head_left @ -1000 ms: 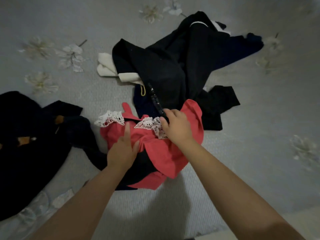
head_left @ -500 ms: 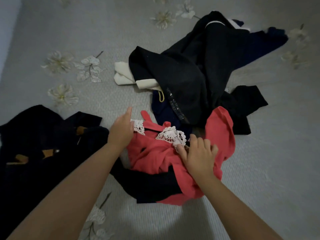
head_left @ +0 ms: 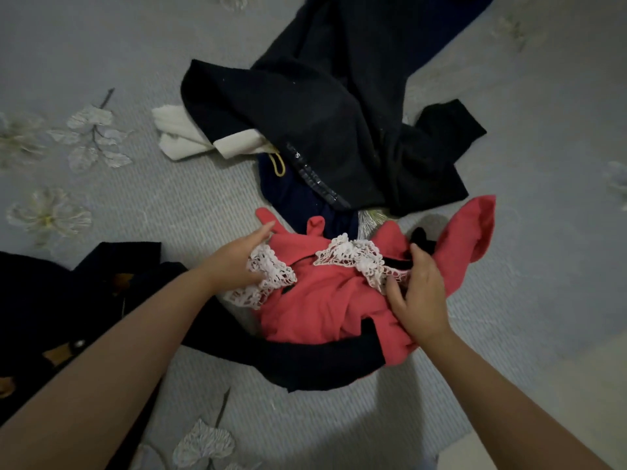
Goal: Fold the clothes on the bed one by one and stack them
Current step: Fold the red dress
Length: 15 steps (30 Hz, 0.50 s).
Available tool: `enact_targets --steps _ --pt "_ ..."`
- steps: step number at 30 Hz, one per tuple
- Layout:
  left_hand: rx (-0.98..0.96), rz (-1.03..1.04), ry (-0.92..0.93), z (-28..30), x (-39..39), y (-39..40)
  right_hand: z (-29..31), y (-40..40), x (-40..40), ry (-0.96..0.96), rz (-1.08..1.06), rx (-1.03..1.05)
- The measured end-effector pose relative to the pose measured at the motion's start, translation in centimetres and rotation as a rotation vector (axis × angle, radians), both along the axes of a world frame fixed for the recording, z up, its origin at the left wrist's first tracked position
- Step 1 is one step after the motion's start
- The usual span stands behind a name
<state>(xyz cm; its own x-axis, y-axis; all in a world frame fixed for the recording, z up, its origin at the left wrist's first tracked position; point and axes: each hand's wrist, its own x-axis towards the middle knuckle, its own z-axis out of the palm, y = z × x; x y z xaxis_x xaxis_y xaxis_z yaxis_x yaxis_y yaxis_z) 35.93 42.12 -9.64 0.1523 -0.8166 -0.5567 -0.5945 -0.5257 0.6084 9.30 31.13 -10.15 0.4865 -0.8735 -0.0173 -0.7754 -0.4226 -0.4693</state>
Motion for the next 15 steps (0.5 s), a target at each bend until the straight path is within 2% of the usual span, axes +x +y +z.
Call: enact_targets --steps 4,5,9,13,15 --pt "0.13 -0.198 -0.207 -0.3 0.2 -0.6 0.3 0.0 0.4 0.031 -0.074 0.074" --pt "0.162 -0.224 -0.199 -0.2 0.0 -1.0 0.3 0.1 0.4 0.04 -0.105 0.062" --pt "0.198 -0.186 0.062 0.3 -1.4 -1.6 0.3 1.1 0.4 0.099 -0.19 -0.055" --pt "0.108 -0.108 0.036 2.2 -1.9 0.0 2.8 1.4 0.3 0.026 -0.192 0.148" --pt "0.074 -0.113 -0.001 3.7 -1.7 0.5 4.0 1.0 0.3 -0.035 -0.153 0.176"
